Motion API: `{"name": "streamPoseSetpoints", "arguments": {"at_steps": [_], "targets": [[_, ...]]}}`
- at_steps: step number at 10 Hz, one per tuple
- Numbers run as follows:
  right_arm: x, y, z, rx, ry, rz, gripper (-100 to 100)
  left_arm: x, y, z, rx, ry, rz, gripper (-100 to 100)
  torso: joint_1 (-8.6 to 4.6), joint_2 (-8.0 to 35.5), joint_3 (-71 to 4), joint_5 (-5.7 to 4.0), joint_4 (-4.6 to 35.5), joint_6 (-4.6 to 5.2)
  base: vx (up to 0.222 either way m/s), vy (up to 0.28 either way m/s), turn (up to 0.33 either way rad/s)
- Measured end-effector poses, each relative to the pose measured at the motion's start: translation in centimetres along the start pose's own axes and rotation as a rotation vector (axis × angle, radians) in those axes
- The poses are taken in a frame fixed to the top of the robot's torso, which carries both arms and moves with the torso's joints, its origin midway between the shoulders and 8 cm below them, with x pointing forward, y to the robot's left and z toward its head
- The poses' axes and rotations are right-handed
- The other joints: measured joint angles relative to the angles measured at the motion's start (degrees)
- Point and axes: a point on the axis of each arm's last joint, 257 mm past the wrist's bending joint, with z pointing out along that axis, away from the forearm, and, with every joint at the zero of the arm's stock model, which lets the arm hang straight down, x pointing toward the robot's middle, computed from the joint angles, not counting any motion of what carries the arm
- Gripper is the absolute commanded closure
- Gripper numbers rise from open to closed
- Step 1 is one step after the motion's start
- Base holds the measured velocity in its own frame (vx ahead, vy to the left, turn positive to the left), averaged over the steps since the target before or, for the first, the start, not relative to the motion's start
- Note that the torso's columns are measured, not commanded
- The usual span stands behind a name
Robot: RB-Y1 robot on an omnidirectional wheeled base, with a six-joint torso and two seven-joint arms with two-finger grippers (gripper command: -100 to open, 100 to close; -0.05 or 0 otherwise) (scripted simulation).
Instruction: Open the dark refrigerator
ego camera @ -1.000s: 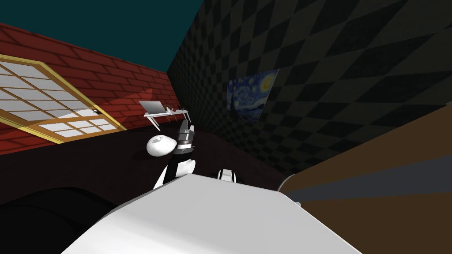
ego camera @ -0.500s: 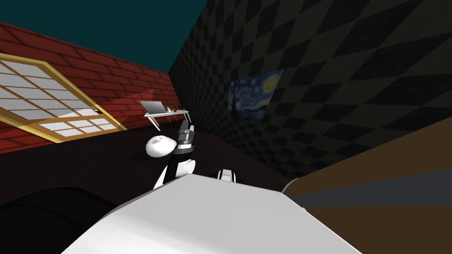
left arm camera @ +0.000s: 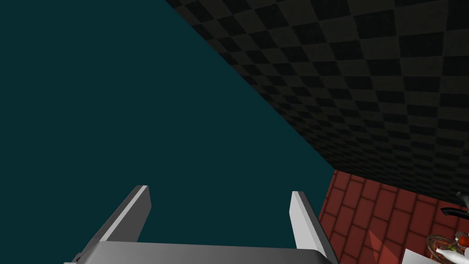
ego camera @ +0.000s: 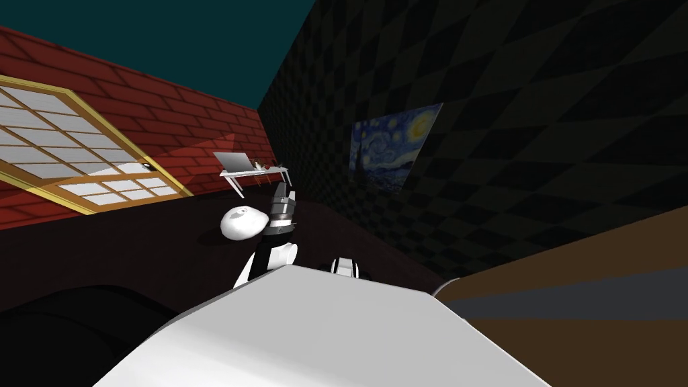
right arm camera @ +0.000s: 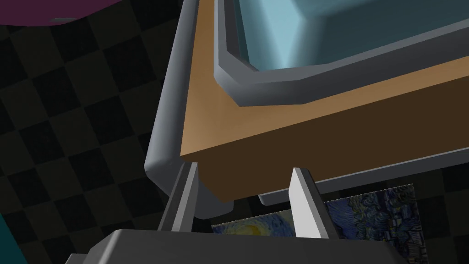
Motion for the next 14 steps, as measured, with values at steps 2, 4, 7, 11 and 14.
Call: {"name": "streamPoseSetpoints", "arguments": {"at_steps": [2,4,7,11,14], "targets": [[0.3,-0.2,0.2,-0.005,0.015,0.052,-100,0.0,0.0,0.0,0.000,0.000,0.000,0,-0.18,-0.04,-0.04,-0.09,-0.03,-0.03,0.060,0.034,0.012],[0.7,-0.5,0.3,-0.010,0.033,0.107,-100,0.0,0.0,0.0,0.000,0.000,0.000,0,-0.28,-0.03,-0.01,-0.15,-0.02,-0.02,0.071,0.037,0.035],[1.3,-0.8,0.5,-0.015,0.058,0.187,-100,0.0,0.0,0.0,0.000,0.000,0.000,0,-0.45,-0.02,0.02,-0.26,-0.01,-0.02,0.064,0.040,0.018],[0.6,-1.3,0.4,-0.020,0.058,0.210,-100,0.0,0.0,0.0,0.000,0.000,0.000,0,-0.05,0.28,0.21,0.01,0.13,0.09,0.019,0.030,-0.022],[0.8,-1.2,0.3,-0.023,0.065,0.212,-100,0.0,0.0,0.0,0.000,0.000,0.000,0,0.48,0.29,0.54,-0.07,0.22,0.35,0.111,0.027,-0.027]]}}
